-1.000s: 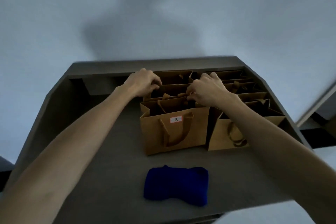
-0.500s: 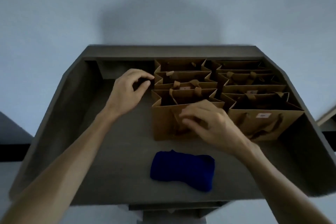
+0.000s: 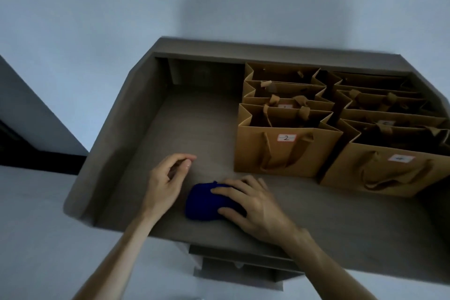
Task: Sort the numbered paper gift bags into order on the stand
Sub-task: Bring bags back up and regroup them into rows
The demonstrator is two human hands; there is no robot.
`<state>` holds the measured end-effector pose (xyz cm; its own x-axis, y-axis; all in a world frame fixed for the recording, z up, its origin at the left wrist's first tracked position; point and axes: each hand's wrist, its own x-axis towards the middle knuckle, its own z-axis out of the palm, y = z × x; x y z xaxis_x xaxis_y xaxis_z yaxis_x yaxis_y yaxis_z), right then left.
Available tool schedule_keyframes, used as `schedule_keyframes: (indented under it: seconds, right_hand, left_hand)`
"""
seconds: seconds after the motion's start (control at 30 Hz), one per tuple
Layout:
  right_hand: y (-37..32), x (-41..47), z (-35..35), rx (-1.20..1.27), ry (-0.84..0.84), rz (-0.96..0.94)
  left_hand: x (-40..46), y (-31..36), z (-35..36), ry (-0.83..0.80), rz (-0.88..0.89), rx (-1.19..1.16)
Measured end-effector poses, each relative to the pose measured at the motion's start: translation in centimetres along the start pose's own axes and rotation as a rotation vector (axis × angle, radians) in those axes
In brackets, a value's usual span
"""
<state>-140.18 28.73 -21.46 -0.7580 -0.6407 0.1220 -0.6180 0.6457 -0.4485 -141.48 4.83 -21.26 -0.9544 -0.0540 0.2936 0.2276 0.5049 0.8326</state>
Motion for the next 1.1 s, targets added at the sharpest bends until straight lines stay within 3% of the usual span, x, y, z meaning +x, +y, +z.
schedule_keyframes:
  seconds: [0.07, 0.13, 0.23, 0.3, 0.37, 0.5, 0.7, 0.83, 1.0, 1.1]
  right_hand:
    - [0.1, 1.2, -0.4, 0.178, -0.033, 0.018]
    - [1.0, 0.4, -1.1, 0.325, 0.036, 0.1]
    - [4.4, -3.1, -1.6, 0.193, 0.351, 0.143]
    - [6.3, -5.1, -1.8, 0.074, 0.414, 0.184]
    - [6.8, -6.0, -1.6, -0.016, 0.398, 0.168]
    - [6.1, -5.6, -0.6, -0.157, 0.367, 0.096]
    - [4.7, -5.2, 0.8, -0.148, 0.4, 0.161]
    - [4.4, -4.9, 1.0, -0.136, 0.39, 0.131]
    - [4.2, -5.0, 0.8, -0.143, 0.386, 0.122]
    - [4.3, -4.5, 0.8, -0.125, 0.352, 0.068]
  left_hand:
    - [-0.3, 0.8, 0.1, -0.048, 0.061, -0.012]
    - [-0.7, 1.2, 0.2, -0.146, 0.15, 0.031]
    - [-1.4, 1.6, 1.3, -0.402, 0.263, 0.171]
    - [-1.8, 2.2, 2.8, -0.593, 0.316, 0.332]
    - [-1.9, 2.8, 4.2, -0.637, 0.414, 0.506]
    - [-2.2, 2.6, 4.9, -0.613, 0.478, 0.595]
    - [-3.8, 2.2, 4.6, -0.442, 0.499, 0.664]
    - [-4.5, 0.8, 2.2, -0.331, 0.386, 0.735]
    - [-1.9, -3.3, -3.5, -0.085, 0.107, 0.909]
    - [0.9, -4.3, -4.5, -0.047, -0.057, 0.829]
